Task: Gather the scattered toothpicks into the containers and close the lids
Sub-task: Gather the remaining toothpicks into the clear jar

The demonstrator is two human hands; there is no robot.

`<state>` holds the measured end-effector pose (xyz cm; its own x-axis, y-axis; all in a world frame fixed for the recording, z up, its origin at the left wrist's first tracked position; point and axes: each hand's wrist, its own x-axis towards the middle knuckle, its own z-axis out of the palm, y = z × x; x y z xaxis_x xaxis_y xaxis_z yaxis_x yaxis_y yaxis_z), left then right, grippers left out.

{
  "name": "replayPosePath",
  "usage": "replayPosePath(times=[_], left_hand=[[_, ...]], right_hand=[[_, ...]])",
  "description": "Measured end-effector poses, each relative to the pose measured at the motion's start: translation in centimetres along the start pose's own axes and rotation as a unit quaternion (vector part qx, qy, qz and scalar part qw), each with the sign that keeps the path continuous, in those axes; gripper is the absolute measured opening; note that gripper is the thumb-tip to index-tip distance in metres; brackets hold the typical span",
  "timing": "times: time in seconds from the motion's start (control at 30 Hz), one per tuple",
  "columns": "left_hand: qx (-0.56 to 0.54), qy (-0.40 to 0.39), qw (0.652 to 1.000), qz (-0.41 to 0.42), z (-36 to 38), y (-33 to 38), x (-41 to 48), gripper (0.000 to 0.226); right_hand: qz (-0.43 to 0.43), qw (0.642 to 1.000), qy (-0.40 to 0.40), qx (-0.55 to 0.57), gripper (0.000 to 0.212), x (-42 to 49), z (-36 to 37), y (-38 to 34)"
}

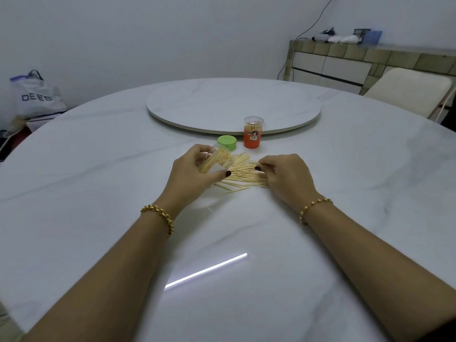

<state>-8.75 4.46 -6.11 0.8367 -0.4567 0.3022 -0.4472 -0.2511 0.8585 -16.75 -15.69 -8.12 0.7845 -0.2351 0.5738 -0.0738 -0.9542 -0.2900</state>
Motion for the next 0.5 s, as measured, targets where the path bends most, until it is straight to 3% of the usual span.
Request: replayPosePath(times=[0.1, 0.2, 0.3, 0.43, 0.5], left_hand=[[-0.001, -0.005, 1.000, 0.000, 0.2, -0.1, 0.0, 0.048], [-0.003, -0.011, 1.000, 0.004, 0.4, 0.0, -0.1, 0.050], [0.001, -0.016, 1.000, 0.011, 0.7, 0.3, -0.3, 0.050], [0.003, -0.026, 0.999, 0.023, 0.9, 0.6, -0.4, 0.050], [0.006, -0.030, 0.999, 0.026, 1.1, 0.7, -0.5, 0.050]], right_hand=[[0.045, 0.992, 0.036, 0.114, 0.016, 0.2, -0.4, -0.4], [0.124, 0.957, 0.049, 0.259, 0.017, 0.6, -1.3, -1.3], [0.209, 0.881, 0.043, 0.423, 0.012, 1.1, -2.1, -2.6], [0.251, 0.750, 0.035, 0.611, 0.012, 1.9, -3.1, -4.0], [0.254, 0.717, 0.036, 0.648, 0.014, 2.2, -3.3, -4.7]])
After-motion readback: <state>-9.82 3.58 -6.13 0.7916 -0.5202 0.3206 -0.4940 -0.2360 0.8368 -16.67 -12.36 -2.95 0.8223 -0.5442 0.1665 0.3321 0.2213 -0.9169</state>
